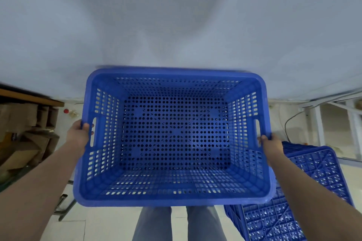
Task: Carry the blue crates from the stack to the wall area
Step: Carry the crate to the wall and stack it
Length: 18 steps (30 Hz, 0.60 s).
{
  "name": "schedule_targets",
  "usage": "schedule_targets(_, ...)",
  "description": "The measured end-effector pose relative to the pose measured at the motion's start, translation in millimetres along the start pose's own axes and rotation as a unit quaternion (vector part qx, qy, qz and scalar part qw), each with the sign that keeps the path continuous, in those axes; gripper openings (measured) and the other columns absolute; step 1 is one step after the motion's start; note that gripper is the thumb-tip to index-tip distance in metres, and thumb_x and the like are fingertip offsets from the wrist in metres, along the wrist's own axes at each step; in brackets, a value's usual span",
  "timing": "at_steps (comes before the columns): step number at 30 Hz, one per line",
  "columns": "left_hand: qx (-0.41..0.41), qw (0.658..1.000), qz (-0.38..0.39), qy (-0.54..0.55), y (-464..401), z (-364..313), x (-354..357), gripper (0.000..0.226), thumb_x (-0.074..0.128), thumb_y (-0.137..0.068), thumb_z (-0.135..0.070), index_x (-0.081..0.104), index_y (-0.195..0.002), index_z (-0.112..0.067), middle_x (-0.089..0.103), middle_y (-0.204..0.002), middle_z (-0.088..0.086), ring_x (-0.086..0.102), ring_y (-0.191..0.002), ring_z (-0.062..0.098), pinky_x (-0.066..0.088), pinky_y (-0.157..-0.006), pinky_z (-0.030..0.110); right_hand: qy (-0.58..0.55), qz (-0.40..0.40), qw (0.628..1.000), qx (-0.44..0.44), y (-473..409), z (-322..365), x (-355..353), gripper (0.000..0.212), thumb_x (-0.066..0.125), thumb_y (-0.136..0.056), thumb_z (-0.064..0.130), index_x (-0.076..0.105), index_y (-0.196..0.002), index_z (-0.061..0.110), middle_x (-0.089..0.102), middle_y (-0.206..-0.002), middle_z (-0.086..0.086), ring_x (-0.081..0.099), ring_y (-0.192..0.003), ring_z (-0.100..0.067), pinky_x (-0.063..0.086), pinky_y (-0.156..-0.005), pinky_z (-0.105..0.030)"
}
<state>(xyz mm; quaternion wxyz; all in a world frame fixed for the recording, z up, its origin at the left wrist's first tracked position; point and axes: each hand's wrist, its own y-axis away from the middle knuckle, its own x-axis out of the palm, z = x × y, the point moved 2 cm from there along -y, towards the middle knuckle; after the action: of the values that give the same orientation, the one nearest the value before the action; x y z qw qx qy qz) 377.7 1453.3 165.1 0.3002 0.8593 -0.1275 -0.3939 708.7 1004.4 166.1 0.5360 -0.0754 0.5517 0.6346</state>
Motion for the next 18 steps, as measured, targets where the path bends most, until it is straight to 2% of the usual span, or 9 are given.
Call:
schedule_targets(2,0.015,0.996,0.000,-0.082,4.1,-2.1,-1.7,0.038,0.043,-0.100,-0.020,0.046,-0.133,-0.001,0.058,-0.113,0.018,0.056,-0.099,0.035,0.048,-0.083,0.045,0.021,0.008,1.000,-0.011,5.2,-2.7,-2.8,0.017,0.045,-0.098,0.013,0.050,-0.109,0.001,0.053,-0.101,-0.025,0.046,-0.082,-0.029,0.035,-0.069,-0.038)
schedule_targets(4,0.017,0.987,0.026,-0.156,9.0,-3.8,-3.9,0.040,0.050,-0.096,-0.019,0.045,-0.130,0.001,0.059,-0.116,0.024,0.059,-0.100,0.042,0.048,-0.088,0.051,0.066,0.021,0.998,-0.015,13.1,-2.6,-6.3,0.029,0.046,-0.097,0.011,0.045,-0.124,0.000,0.051,-0.100,-0.023,0.048,-0.082,-0.031,0.037,-0.069,-0.040)
schedule_targets(6,0.041,0.967,0.045,-0.248,19.2,-7.5,-9.9,0.041,0.054,-0.092,-0.018,0.045,-0.126,0.003,0.059,-0.117,0.026,0.060,-0.099,0.043,0.051,-0.084,0.048,0.106,0.035,0.994,-0.010,22.3,-0.8,-9.3,0.038,0.047,-0.096,0.008,0.038,-0.132,-0.002,0.049,-0.098,-0.020,0.049,-0.078,-0.032,0.039,-0.069,-0.040)
schedule_targets(8,0.085,0.922,0.073,-0.371,36.8,-14.4,-16.5,0.045,0.049,-0.093,-0.020,0.041,-0.131,0.003,0.055,-0.121,0.025,0.060,-0.100,0.039,0.051,-0.079,0.041,0.164,0.045,0.985,-0.003,35.4,5.2,-11.9,0.042,0.047,-0.094,0.006,0.037,-0.134,-0.005,0.051,-0.108,-0.024,0.051,-0.079,-0.033,0.041,-0.070,-0.040)
schedule_targets(10,0.141,0.869,0.115,-0.460,62.7,-26.6,-18.3,0.050,0.043,-0.096,-0.023,0.034,-0.140,0.000,0.050,-0.130,0.021,0.060,-0.103,0.035,0.050,-0.078,0.038,0.233,0.052,0.971,-0.014,51.3,12.6,-15.6,0.040,0.045,-0.093,0.007,0.042,-0.131,-0.006,0.052,-0.121,-0.025,0.055,-0.103,-0.037,0.042,-0.082,-0.041)
schedule_targets(12,0.205,0.827,0.157,-0.500,89.8,-41.7,-15.4,0.048,0.040,-0.099,-0.023,0.034,-0.142,-0.004,0.049,-0.135,0.017,0.062,-0.098,0.031,0.051,-0.077,0.037,0.312,0.093,0.944,-0.054,73.2,24.6,-17.0,0.037,0.041,-0.095,0.009,0.047,-0.129,-0.003,0.054,-0.121,-0.019,0.054,-0.114,-0.035,0.041,-0.082,-0.036)
schedule_targets(15,0.312,0.776,0.184,-0.517,131.7,-73.2,-6.1,0.034,0.036,-0.100,-0.023,0.043,-0.130,-0.008,0.054,-0.123,0.011,0.054,-0.087,0.022,0.050,-0.079,0.035,0.367,0.157,0.907,-0.133,111.0,49.9,-17.0,0.039,0.038,-0.099,0.013,0.039,-0.138,0.005,0.049,-0.136,-0.015,0.057,-0.103,-0.028,0.049,-0.078,-0.036)
schedule_targets(17,0.368,0.734,0.188,-0.538,159.5,-99.4,-0.6,0.033,0.035,-0.101,-0.024,0.044,-0.128,-0.009,0.054,-0.117,0.008,0.050,-0.090,0.021,0.048,-0.085,0.035,0.344,0.160,0.910,-0.169,133.9,67.1,-22.5,0.039,0.037,-0.100,0.013,0.038,-0.139,0.004,0.050,-0.135,-0.017,0.057,-0.089,-0.025,0.049,-0.071,-0.034)
schedule_targets(18,0.388,0.719,0.191,-0.544,173.5,-112.6,1.4,0.036,0.034,-0.101,-0.025,0.042,-0.132,-0.009,0.054,-0.122,0.008,0.052,-0.097,0.022,0.047,-0.087,0.035,0.322,0.152,0.917,-0.182,143.1,74.1,-28.1,0.038,0.037,-0.100,0.012,0.039,-0.137,0.001,0.052,-0.133,-0.018,0.055,-0.085,-0.025,0.048,-0.069,-0.034)
